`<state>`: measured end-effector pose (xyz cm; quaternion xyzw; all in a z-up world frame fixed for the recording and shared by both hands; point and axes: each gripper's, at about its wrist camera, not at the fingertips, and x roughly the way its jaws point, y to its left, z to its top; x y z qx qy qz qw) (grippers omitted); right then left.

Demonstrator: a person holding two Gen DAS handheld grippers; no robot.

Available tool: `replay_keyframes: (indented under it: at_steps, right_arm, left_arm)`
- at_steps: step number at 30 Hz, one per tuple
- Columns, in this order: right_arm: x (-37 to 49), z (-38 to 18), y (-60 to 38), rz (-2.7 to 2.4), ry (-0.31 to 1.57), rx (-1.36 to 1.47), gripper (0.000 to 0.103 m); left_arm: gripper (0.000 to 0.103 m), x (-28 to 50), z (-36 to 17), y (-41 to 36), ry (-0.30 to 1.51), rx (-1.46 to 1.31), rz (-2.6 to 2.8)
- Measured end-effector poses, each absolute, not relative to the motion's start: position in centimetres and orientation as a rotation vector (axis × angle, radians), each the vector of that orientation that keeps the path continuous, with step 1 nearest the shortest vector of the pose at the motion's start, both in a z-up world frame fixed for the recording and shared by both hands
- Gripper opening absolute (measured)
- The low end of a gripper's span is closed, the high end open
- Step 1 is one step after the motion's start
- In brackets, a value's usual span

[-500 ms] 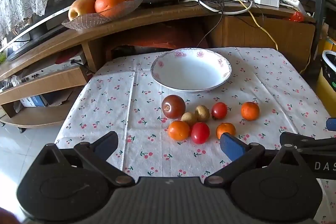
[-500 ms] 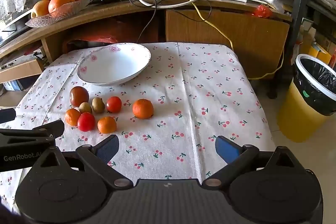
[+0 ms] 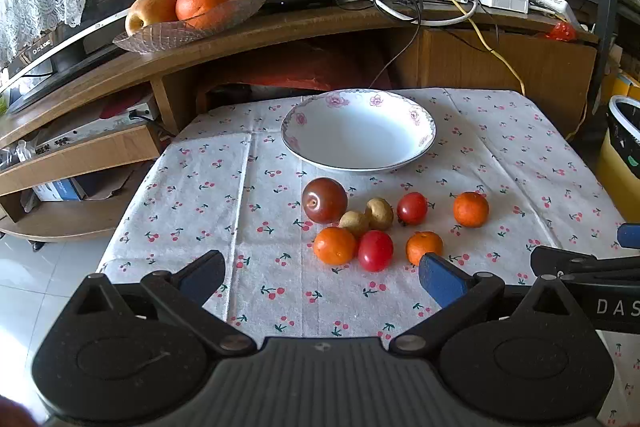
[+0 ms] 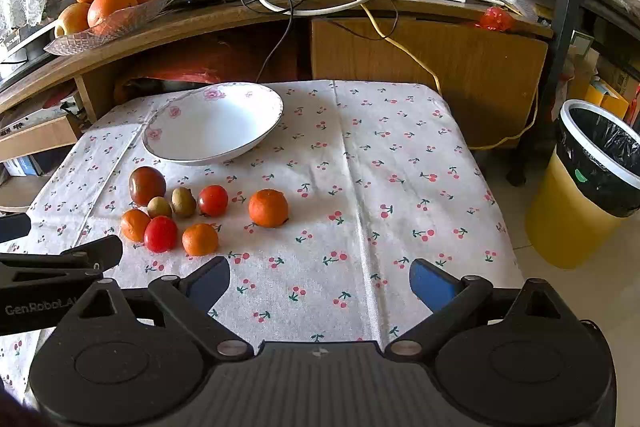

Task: Organize fruits
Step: 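Move both tools toward the fruit cluster beside the white bowl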

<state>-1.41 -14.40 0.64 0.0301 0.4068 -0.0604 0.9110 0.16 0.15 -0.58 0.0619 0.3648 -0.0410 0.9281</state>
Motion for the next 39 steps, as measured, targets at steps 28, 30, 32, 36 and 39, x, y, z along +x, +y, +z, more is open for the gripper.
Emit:
replay_keyframes:
  at_steps: [28,30,32,36,39]
  right_arm:
    - [-1.36,0.44,-14.08,-0.112,0.854,0.069,0.090]
    - [-1.34,0.45,-14.12,-0.112,0.854,0.070,0.090]
    - [-1.32,0.45,-14.13,-0.110,0.855,0.070,0.089]
    - [-1.31,0.39,-14.06,-0.107,0.859,0.072,0.088]
    - [-1.35,0.38,-14.02,-0.107,0.861,0.074,0.088]
  left_arm:
    - [0.103,0.15,-0.83,-0.09,0.763,0.138,-0.084]
    - [0.103,0.15,-0.83,-0.07,0.763,0.137,-0.085]
    - [0.103,0.21,-0.83,-0.02,0.764,0.138,-0.087]
    - [0.103,0.20,-0.88,-0.04,0.767,0.141,-0.090]
    - [0.103,0.18,-0.85,-0.08,0.767,0.142,-0.090]
